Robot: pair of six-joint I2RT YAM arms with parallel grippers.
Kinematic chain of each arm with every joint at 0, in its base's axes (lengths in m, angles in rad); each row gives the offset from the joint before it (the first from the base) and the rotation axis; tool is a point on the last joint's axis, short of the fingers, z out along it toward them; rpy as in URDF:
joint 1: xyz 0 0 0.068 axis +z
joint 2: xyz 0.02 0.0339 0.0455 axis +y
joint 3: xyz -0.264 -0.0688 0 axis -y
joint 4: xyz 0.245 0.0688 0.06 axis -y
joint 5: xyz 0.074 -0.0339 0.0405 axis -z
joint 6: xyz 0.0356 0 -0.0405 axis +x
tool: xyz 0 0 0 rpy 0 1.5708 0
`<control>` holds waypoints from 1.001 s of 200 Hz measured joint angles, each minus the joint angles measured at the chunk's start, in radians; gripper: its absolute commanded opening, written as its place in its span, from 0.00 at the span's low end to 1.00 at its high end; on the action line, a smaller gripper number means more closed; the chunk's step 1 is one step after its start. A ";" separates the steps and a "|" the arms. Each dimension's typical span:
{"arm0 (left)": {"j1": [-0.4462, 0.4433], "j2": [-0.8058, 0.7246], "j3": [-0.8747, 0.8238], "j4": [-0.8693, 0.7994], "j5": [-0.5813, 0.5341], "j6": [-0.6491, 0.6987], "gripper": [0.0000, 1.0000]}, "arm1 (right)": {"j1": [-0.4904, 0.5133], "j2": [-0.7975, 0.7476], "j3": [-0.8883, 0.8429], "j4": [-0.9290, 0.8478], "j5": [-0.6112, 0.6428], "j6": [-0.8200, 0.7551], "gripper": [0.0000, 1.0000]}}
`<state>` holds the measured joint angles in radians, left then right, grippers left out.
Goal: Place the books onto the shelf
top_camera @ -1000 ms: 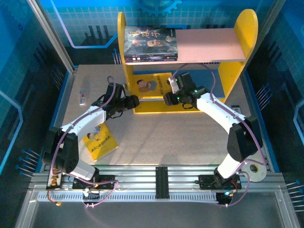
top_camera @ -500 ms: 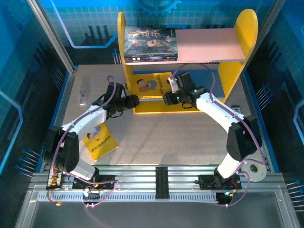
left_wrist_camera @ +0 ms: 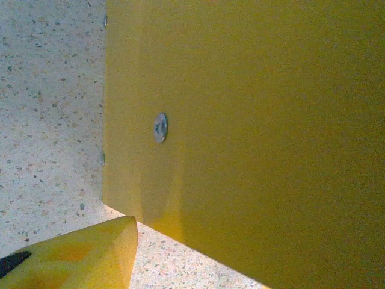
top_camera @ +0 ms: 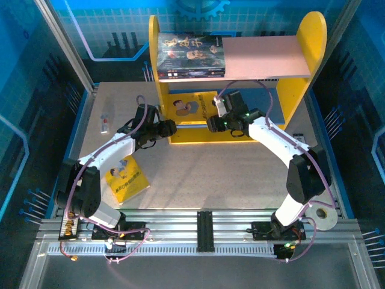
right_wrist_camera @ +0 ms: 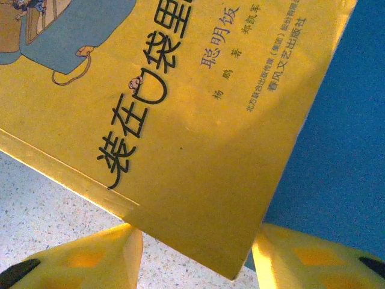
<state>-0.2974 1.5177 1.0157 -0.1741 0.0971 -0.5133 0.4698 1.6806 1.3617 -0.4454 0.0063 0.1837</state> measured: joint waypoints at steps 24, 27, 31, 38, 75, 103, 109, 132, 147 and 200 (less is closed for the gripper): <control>0.000 0.000 0.005 0.000 -0.001 0.000 0.55 | -0.001 0.002 0.000 0.003 -0.002 0.003 0.51; 0.000 0.000 0.005 0.000 -0.001 0.000 0.55 | -0.002 0.002 0.000 0.003 -0.003 0.003 0.51; 0.000 0.000 0.005 0.000 -0.002 0.000 0.55 | -0.002 0.002 0.000 0.003 -0.004 0.003 0.51; 0.000 0.000 0.005 0.000 -0.004 0.000 0.55 | -0.004 0.002 0.000 0.003 -0.007 0.003 0.52; 0.000 -0.008 0.003 0.000 -0.006 0.000 0.58 | -0.011 0.001 0.000 0.011 -0.031 0.021 0.59; 0.000 -0.085 -0.019 -0.008 -0.028 0.000 0.62 | -0.027 -0.018 -0.006 0.036 -0.067 0.030 0.64; 0.000 -0.109 -0.027 -0.010 -0.034 0.000 0.63 | -0.030 -0.028 -0.008 0.039 -0.070 0.032 0.64; 0.000 -0.210 -0.060 -0.039 -0.062 -0.003 0.66 | -0.041 -0.076 -0.016 0.055 -0.082 0.036 0.67; 0.000 -0.262 -0.074 -0.072 -0.084 -0.004 0.67 | -0.046 -0.105 -0.028 0.058 -0.093 0.037 0.67; 0.000 -0.428 -0.123 -0.213 -0.167 -0.019 0.74 | -0.057 -0.150 -0.088 0.059 -0.121 0.041 0.68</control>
<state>-0.2974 1.0901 0.8928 -0.3874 -0.0696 -0.5327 0.4126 1.5311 1.2739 -0.3862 -0.1146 0.2249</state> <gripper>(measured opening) 0.728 0.680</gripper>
